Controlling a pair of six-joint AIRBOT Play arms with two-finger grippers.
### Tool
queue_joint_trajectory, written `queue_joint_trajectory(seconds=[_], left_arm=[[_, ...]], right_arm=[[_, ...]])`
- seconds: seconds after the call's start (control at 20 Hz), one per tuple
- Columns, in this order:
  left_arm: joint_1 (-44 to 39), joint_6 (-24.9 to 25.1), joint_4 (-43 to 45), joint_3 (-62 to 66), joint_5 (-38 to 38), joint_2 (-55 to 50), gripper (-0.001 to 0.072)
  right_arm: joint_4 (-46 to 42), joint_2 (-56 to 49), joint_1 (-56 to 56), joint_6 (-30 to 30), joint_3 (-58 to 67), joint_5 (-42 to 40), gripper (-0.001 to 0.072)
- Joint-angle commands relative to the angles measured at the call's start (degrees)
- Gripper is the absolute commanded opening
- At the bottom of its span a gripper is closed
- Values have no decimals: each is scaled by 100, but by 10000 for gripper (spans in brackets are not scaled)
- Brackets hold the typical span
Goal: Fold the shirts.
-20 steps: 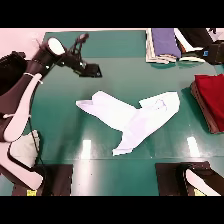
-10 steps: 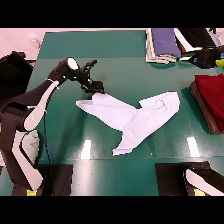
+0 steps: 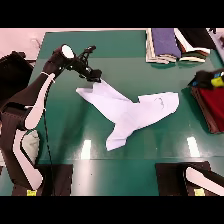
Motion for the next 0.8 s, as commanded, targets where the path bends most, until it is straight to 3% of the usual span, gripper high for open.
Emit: queue_joint_trajectory(seconds=[0.0, 0.3, 0.55, 0.6, 0.65, 0.7, 0.75], left_arm=[[22, -9, -33, 229, -109, -4, 23], [24, -9, -31, 223, -251, -4, 23], [24, -98, -31, 223, -278, -4, 23], [24, -114, -31, 225, -269, -4, 23], [24, -122, -31, 225, -273, -4, 23], [24, -149, -24, 232, -280, -2, 23], [24, -162, -7, 256, -289, 24, 22]], right_arm=[[68, -227, -531, 4, -1300, -599, 454], [704, -1335, -546, 83, -1906, -1799, 454], [973, -1805, -444, 83, -1895, -2000, 439], [970, -1812, -382, 13, -1895, -2092, 310], [970, -1762, -284, -179, -1895, -2212, 118], [968, -1661, -179, -341, -1893, -2361, 16], [962, -1493, -79, -431, -1882, -2531, 16]])
